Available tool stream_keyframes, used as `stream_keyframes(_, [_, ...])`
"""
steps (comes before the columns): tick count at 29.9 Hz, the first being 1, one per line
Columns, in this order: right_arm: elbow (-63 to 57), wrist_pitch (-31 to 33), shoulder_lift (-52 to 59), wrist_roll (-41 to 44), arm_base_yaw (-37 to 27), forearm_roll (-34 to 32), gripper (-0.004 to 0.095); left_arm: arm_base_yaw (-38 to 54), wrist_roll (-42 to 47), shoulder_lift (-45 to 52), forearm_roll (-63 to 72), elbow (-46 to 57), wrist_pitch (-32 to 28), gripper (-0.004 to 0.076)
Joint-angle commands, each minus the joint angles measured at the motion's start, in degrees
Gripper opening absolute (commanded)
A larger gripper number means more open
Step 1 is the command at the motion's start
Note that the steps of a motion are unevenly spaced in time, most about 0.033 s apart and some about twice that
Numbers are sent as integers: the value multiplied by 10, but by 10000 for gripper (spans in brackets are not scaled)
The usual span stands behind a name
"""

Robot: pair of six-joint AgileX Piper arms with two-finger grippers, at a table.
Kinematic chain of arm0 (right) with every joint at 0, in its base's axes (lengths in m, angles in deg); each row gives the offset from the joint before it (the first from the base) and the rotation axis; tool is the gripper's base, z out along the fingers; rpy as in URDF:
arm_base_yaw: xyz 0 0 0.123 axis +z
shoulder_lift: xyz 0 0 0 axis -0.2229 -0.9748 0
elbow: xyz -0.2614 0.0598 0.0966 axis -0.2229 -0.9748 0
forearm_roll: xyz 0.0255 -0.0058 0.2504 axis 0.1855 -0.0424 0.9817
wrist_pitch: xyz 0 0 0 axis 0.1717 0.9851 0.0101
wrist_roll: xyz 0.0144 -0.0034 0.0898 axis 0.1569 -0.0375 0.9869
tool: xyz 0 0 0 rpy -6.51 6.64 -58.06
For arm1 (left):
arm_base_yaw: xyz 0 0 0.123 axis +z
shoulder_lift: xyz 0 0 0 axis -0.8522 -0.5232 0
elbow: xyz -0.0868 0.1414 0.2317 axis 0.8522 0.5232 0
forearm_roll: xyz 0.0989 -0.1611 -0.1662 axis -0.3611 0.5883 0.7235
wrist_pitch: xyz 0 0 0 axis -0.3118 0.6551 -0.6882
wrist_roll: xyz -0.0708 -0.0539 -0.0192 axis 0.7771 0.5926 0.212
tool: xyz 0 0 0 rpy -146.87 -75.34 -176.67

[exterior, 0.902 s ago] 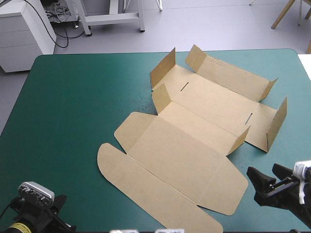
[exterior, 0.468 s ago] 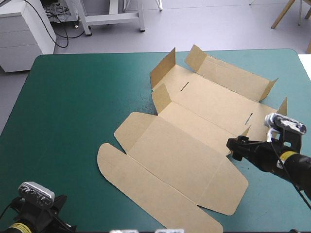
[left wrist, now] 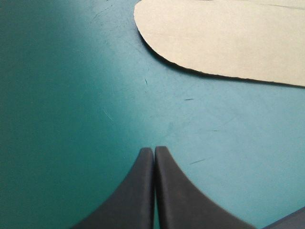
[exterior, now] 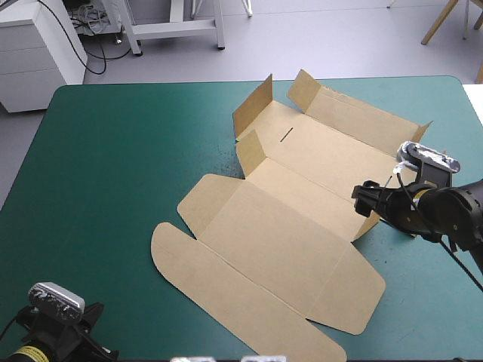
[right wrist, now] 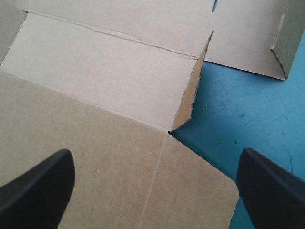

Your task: Fold the box

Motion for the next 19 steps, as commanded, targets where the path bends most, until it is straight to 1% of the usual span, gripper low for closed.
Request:
stream_keyframes(1, [17, -19, 0, 2, -36, 13, 851, -1, 3, -9, 5, -12, -35, -10])
stream_keyframes(5, [17, -5, -16, -8, -86, 33, 851, -1, 3, -9, 5, -12, -35, -10])
stream_keyframes(8, [17, 22, -43, -41, -129, 77, 851, -1, 3, -9, 5, -12, -35, -10])
stream_keyframes(11, [13, 18, -70, -76, -158, 121, 851, -1, 3, -9, 5, -12, -35, -10])
stream_keyframes(12, [13, 11, -80, -84, -163, 128, 851, -1, 3, -9, 5, -12, -35, -10])
stream_keyframes(19, [13, -18, -149, -95, -168, 124, 851, -1, 3, -9, 5, -12, -35, -10])
